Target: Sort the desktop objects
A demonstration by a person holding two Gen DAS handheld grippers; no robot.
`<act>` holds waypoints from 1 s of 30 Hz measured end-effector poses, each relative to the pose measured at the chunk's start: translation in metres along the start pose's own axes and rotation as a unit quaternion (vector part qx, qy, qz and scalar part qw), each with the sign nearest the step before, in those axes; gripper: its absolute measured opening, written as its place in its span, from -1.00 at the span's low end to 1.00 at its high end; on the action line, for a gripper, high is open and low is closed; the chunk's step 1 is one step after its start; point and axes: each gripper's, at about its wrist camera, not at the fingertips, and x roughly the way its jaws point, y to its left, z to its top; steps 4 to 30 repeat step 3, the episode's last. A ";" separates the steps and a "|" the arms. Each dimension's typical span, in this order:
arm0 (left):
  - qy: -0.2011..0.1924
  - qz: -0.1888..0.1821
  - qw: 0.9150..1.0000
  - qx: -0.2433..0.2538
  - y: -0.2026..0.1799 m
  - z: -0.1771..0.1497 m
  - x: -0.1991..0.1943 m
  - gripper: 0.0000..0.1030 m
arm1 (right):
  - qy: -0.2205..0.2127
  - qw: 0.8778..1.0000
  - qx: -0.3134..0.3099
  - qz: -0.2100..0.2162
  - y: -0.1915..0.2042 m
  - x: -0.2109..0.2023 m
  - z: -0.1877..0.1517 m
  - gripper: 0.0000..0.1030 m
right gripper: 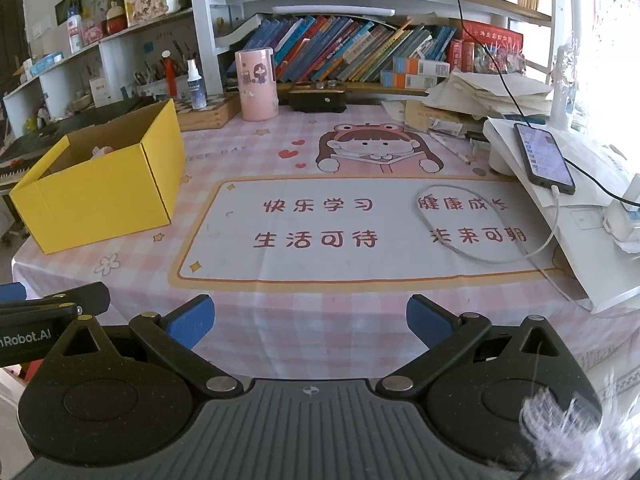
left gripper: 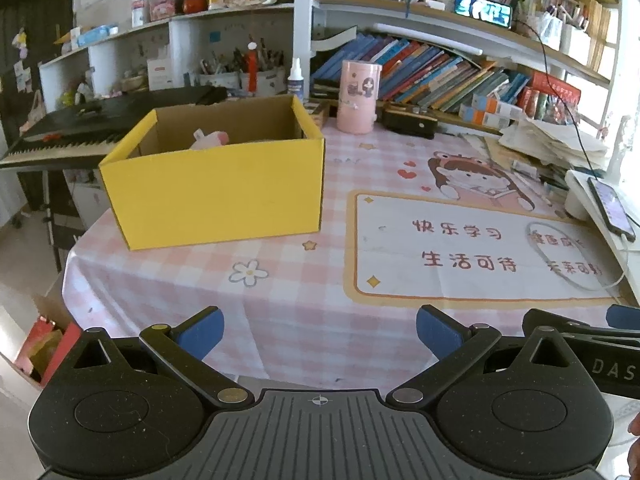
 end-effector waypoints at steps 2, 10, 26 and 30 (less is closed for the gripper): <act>0.002 0.002 1.000 -0.002 0.001 0.000 0.001 1.00 | 0.000 1.000 0.000 0.000 0.000 0.000 0.000 1.00; 0.003 0.002 1.000 -0.002 0.001 0.000 0.001 1.00 | 0.001 1.000 0.000 0.000 0.000 0.000 0.000 1.00; 0.003 0.002 1.000 -0.002 0.001 0.000 0.001 1.00 | 0.001 1.000 0.000 0.000 0.000 0.000 0.000 1.00; 0.003 0.002 1.000 -0.002 0.001 0.000 0.001 1.00 | 0.001 1.000 0.000 0.000 0.000 0.000 0.000 1.00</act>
